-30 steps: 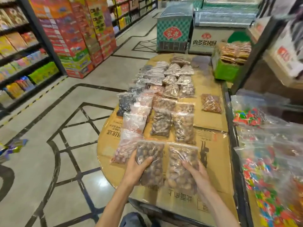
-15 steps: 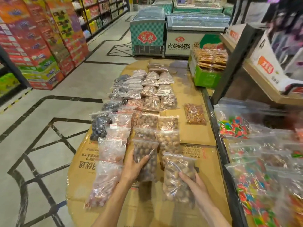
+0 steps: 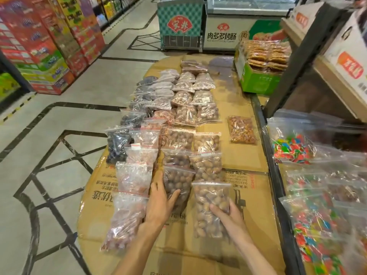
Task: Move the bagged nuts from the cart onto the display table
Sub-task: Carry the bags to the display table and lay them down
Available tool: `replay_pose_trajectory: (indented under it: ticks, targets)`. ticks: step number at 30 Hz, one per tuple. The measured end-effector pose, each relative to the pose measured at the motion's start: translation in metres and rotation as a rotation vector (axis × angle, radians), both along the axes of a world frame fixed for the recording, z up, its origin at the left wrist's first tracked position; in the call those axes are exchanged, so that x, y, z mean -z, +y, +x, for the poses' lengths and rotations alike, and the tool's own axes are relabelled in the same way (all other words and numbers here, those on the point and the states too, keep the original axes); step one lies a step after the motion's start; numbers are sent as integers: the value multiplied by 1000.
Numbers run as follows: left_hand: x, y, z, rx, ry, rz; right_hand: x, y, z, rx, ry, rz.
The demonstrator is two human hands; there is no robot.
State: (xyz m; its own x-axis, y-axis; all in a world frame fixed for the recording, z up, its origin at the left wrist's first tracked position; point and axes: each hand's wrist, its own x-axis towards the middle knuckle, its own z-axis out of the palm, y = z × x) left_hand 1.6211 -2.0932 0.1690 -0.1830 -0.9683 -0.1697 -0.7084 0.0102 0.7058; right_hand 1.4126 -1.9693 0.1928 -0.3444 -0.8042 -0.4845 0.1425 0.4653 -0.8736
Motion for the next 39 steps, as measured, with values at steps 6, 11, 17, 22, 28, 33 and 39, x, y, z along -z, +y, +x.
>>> replay_pose_trajectory:
  ticks: [6,11,17,22,28,33,39]
  targets:
    - [6,-2,0,-2,20,-60,12,-31,10,-68,260,1]
    - [5,4,-2,5,-26,-63,25,-30,14,-76,422,99]
    - [2,17,3,53,-73,-87,21,-19,8,-61,433,123]
    - [-4,43,14,185,-233,-210,0,5,17,-102,500,74]
    - [-32,81,28,398,-434,-276,-7,47,34,-203,724,148]
    - [-34,118,39,564,-514,-265,-25,101,52,-313,896,180]
    - [-24,184,46,735,-530,-238,-33,182,79,-317,976,325]
